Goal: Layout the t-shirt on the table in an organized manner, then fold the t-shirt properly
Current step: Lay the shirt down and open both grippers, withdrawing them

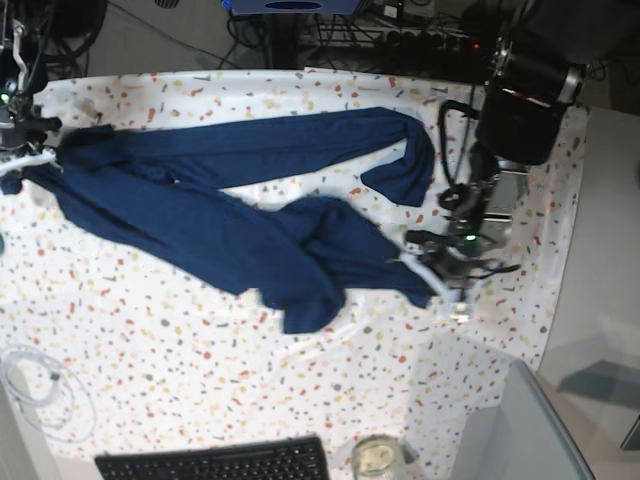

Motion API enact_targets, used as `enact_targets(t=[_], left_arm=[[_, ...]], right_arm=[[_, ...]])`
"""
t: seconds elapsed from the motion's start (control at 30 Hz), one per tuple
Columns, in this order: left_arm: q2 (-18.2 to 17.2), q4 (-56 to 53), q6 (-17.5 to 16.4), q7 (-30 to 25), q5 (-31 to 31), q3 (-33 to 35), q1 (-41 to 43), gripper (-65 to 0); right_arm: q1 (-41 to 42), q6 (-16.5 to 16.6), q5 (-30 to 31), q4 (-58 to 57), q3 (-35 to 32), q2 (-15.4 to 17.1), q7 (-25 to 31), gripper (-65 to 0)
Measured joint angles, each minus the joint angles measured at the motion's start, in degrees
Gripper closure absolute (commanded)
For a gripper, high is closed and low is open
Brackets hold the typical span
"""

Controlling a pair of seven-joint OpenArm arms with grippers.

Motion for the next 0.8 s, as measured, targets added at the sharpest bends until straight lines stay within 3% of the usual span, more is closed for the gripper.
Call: enact_targets(t=[0.03, 0.17, 0.27, 0.4, 0.6, 0.8], left_arm=[[-0.98, 2.38, 1.38, 0.61, 0.2, -1.46, 1.33, 0.0], [-2.19, 14.95, 1.11, 8.83, 0.24, -5.11, 5.6, 0.0], [-0.61, 25.77, -0.66, 10.38, -0.44, -9.55, 9.33, 0.0], [-1.86, 36.11, 1.22, 13.42, 0.61, -17.2, 16.92, 0.0], [-0.87, 49.0, -0.55, 13.35, -0.17, -20.83, 26.88, 0.0], [-1.36, 51.23, 1.09, 12.66, 0.72, -34.38, 32.98, 0.0]], right_arm=[[0.22, 0.31, -0.07, 0.55, -0.5, 0.09, 0.15, 0.0], [1.57, 5.88, -0.28, 3.21, -2.14, 0.13, 0.37, 0.0], [3.91, 6.08, -0.46, 3.43, -2.12, 0.22, -1.16, 0.0], [6.93, 6.05, -0.48, 3.34, -1.51, 0.55, -6.43, 0.0], [7.91, 6.69, -0.42, 2.69, 4.15, 2.21, -7.63, 0.0], [10.47, 6.69, -0.61, -1.64, 5.99, 2.95, -9.27, 0.0]])
